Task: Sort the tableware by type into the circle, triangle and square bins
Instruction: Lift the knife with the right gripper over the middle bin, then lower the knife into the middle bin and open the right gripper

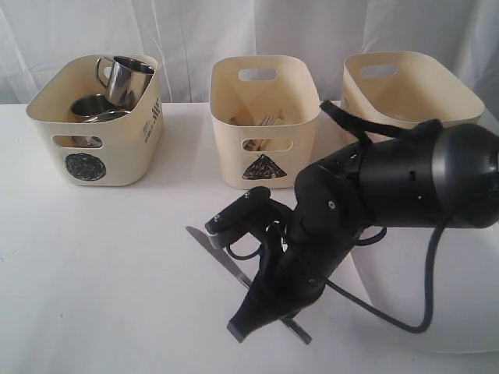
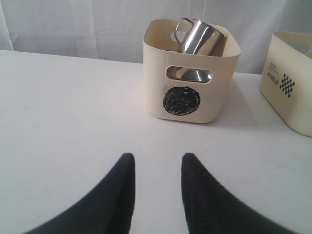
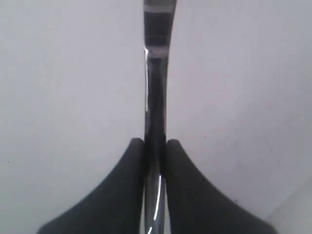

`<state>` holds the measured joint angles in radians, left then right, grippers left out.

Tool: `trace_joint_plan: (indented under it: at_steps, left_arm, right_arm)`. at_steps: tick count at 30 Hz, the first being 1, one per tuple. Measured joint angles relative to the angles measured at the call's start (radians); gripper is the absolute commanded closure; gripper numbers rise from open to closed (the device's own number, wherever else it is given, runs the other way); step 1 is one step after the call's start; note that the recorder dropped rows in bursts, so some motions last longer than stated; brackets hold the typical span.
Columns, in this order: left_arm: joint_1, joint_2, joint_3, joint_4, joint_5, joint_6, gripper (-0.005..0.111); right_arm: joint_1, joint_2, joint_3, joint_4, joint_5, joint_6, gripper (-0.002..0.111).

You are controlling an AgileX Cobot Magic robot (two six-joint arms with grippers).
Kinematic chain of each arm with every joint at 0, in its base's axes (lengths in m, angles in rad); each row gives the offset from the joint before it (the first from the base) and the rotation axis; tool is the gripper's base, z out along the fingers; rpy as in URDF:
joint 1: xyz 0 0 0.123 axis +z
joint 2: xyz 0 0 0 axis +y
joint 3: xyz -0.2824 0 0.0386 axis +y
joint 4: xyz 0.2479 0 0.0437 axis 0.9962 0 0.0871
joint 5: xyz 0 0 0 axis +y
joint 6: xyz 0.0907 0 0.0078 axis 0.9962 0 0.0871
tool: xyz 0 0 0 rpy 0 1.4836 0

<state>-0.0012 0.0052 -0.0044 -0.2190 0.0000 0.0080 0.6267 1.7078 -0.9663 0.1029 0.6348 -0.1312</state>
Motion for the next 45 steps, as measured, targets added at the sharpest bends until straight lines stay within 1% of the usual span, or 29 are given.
trace_joint_plan:
  at_steps: [5,12,17,23,31,39,41,43,45]
  left_arm:
    - [0.000,0.000,0.000,0.000,0.000,0.000,0.069]
    - [0.000,0.000,0.000,0.000,0.000,0.000,0.069]
    - [0.000,0.000,0.000,0.000,0.000,0.000,0.069]
    - [0.000,0.000,0.000,0.000,0.000,0.000,0.069]
    - [0.000,0.000,0.000,0.000,0.000,0.000,0.069]
    - [0.000,0.000,0.000,0.000,0.000,0.000,0.069]
    - [0.000,0.000,0.000,0.000,0.000,0.000,0.069]
    - [0.000,0.000,0.000,0.000,0.000,0.000,0.069]
    - [0.000,0.000,0.000,0.000,0.000,0.000,0.069]
  right_arm:
    - [0.007,-0.071,0.002,0.016,-0.059,0.000,0.108]
    - [0.011,-0.150,0.034,0.030,-0.196,0.000,0.108]
    - [0.011,-0.179,0.069,0.033,-0.277,0.000,0.108]
    - [0.002,-0.197,0.124,0.095,-0.375,0.000,0.108]
    - [-0.053,-0.237,0.150,0.121,-0.423,0.000,0.108]
    - [-0.162,-0.270,0.150,0.127,-0.552,-0.002,0.108]
    - [-0.195,-0.270,0.145,0.130,-0.603,-0.062,0.108]
    - [-0.218,-0.262,0.101,0.134,-0.609,-0.162,0.108]
    - [-0.238,-0.232,0.035,0.134,-0.614,-0.204,0.108]
